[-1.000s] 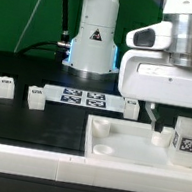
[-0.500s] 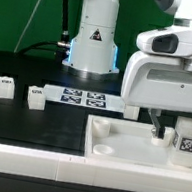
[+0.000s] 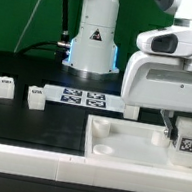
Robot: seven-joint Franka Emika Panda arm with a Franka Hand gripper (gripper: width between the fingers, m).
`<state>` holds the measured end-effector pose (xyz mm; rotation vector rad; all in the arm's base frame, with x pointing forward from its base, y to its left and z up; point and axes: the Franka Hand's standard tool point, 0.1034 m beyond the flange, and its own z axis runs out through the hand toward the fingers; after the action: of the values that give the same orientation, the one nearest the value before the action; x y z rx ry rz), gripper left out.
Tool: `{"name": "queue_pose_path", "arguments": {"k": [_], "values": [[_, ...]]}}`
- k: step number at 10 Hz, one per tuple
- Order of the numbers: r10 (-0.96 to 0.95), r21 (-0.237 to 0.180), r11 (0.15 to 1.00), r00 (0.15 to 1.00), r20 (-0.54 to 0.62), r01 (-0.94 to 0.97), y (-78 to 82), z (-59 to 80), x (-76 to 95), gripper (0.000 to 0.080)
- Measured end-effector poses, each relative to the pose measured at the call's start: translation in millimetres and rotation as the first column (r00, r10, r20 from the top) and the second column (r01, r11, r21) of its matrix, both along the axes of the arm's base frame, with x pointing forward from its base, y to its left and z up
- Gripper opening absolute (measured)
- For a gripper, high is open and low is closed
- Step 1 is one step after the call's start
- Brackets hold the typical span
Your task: Assemble one leg
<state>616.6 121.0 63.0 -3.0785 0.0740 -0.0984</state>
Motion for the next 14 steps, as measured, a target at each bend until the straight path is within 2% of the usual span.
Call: {"name": "queue_pose_path", "arguments": {"k": [1, 4, 6, 7, 9, 10, 12, 13, 14], "values": [[0.000, 0.000, 1.000, 1.000, 0.000, 0.000, 0.0, 0.0, 0.0, 0.0290], [-0.221, 0.018, 0.975, 0.975, -0.016, 0.221, 0.2, 0.0, 0.0, 0.0290], [-0.425, 0.050, 0.904, 0.905, -0.019, 0.425, -0.9, -0.8, 0.4, 0.0290], [-0.571, 0.074, 0.817, 0.821, -0.035, 0.571, -0.6, -1.1, -0.4, 0.0290], [-0.786, 0.085, 0.607, 0.612, -0.089, 0.790, 2.5, -1.8, -1.9, 0.0290], [-0.873, 0.089, 0.463, 0.471, -0.128, 0.882, 2.4, -1.8, -1.5, 0.0290], [-0.957, 0.077, 0.222, 0.232, -0.174, 0.972, 4.0, -2.2, -1.0, 0.0290], [-0.976, 0.060, 0.061, 0.073, -0.207, 0.996, 3.6, -2.3, -0.9, 0.0290], [-0.975, 0.048, 0.000, 0.011, -0.220, 0.999, 3.1, -2.2, -1.0, 0.0290]]}}
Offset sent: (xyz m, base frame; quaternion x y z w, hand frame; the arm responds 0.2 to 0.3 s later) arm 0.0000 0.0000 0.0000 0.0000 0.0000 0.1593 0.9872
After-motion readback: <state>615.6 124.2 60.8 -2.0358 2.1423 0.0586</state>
